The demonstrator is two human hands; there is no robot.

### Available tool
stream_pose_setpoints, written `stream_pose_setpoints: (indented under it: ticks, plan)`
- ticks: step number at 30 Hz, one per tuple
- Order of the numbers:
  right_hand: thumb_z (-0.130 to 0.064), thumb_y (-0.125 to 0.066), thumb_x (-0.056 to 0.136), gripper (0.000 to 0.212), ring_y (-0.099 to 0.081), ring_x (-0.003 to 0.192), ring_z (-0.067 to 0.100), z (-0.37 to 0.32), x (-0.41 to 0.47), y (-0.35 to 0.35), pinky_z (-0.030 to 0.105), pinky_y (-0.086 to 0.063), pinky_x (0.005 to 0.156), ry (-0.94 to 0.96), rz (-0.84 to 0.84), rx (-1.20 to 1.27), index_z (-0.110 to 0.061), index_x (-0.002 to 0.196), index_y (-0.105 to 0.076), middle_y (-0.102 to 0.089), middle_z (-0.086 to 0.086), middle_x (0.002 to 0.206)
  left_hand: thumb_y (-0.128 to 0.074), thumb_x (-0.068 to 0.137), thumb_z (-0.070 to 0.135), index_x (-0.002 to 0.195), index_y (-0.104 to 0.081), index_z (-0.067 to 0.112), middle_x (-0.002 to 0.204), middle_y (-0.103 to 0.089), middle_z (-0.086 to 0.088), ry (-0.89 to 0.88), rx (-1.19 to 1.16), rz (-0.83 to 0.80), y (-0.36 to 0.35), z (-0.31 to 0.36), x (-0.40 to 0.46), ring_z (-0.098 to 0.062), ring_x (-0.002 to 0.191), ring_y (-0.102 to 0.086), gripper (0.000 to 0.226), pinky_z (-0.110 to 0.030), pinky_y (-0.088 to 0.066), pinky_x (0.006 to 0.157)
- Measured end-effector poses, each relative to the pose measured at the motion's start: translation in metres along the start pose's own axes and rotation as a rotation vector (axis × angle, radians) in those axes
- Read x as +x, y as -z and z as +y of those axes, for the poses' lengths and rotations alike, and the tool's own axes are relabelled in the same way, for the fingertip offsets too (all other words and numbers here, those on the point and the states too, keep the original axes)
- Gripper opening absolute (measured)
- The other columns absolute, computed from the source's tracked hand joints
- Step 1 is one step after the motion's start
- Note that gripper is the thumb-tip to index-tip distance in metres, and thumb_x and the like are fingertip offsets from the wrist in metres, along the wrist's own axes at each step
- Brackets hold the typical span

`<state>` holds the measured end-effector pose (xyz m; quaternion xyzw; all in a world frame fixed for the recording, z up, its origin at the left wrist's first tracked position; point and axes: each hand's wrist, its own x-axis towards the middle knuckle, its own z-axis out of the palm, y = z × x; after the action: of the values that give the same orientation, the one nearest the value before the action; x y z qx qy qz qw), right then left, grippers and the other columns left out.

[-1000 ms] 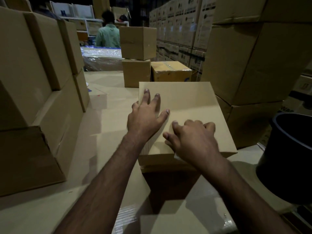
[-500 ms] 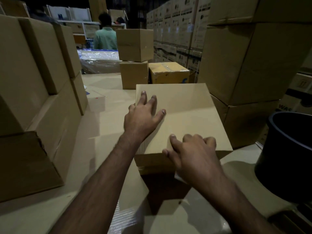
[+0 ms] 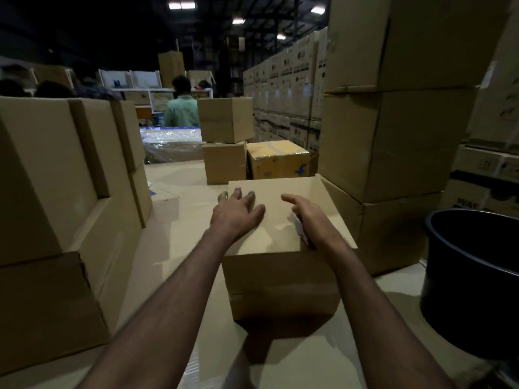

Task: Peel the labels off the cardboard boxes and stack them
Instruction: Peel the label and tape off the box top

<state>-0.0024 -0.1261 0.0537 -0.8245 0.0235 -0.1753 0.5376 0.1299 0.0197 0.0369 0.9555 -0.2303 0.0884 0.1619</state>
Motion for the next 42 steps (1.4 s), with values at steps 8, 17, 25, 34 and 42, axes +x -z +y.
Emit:
stream_pose_setpoints:
  ticks: [8,17,25,34,42]
  plan:
    - [-0.011,-0.052,0.096,0.022,-0.063,0.090,0.018,0.024,0.025,0.009,0.026,-0.051,0.057,-0.092,0.256,0.294,-0.020,0.116,-0.057,-0.060,0.007,0.109,-0.037,0.102,0.040,0.124,-0.065,0.019,0.127,-0.059,-0.010,0.022,0.131,0.138,-0.009,0.016,0.001,-0.033,0.117,-0.049,0.042,-0.039,-0.043,0.092]
    - [-0.015,-0.073,0.088,0.009,-0.058,0.069,0.017,0.020,0.039,0.013,0.031,-0.048,0.054,-0.190,0.405,0.386,-0.011,0.092,-0.067,-0.065,0.006,0.083,-0.042,0.100,0.041,0.121,-0.067,0.020,0.121,-0.065,-0.006,-0.026,0.053,0.078,-0.007,0.021,-0.001,-0.029,0.110,-0.059,0.039,-0.036,-0.050,0.086]
    - [-0.007,-0.069,0.091,0.008,-0.044,0.046,0.009,0.030,0.011,0.049,0.016,-0.035,0.036,-0.309,0.579,0.547,-0.002,0.093,-0.063,-0.059,0.009,0.079,-0.048,0.100,0.036,0.112,-0.071,0.019,0.107,-0.071,-0.001,-0.149,-0.144,0.120,-0.009,0.049,-0.010,-0.017,0.089,-0.062,0.031,-0.031,-0.049,0.069]
    - [-0.003,-0.061,0.092,0.015,-0.060,0.067,0.016,0.028,-0.062,0.175,0.024,-0.047,0.050,-0.086,1.004,0.412,-0.017,0.087,-0.059,-0.064,0.011,0.089,-0.056,0.099,0.026,0.104,-0.074,0.014,0.099,-0.074,-0.004,-0.512,-0.583,0.087,-0.021,0.185,-0.016,-0.022,0.091,-0.067,0.022,-0.027,-0.042,0.070]
    - [-0.008,-0.060,0.093,0.011,-0.063,0.085,0.011,0.043,-0.113,0.277,0.005,-0.042,0.063,0.018,1.190,-0.656,-0.014,0.102,-0.064,-0.069,0.002,0.095,-0.054,0.099,0.031,0.117,-0.067,0.017,0.111,-0.071,-0.002,-0.726,-0.666,-0.090,-0.042,0.308,-0.023,-0.020,0.102,-0.065,0.026,-0.038,-0.056,0.086]
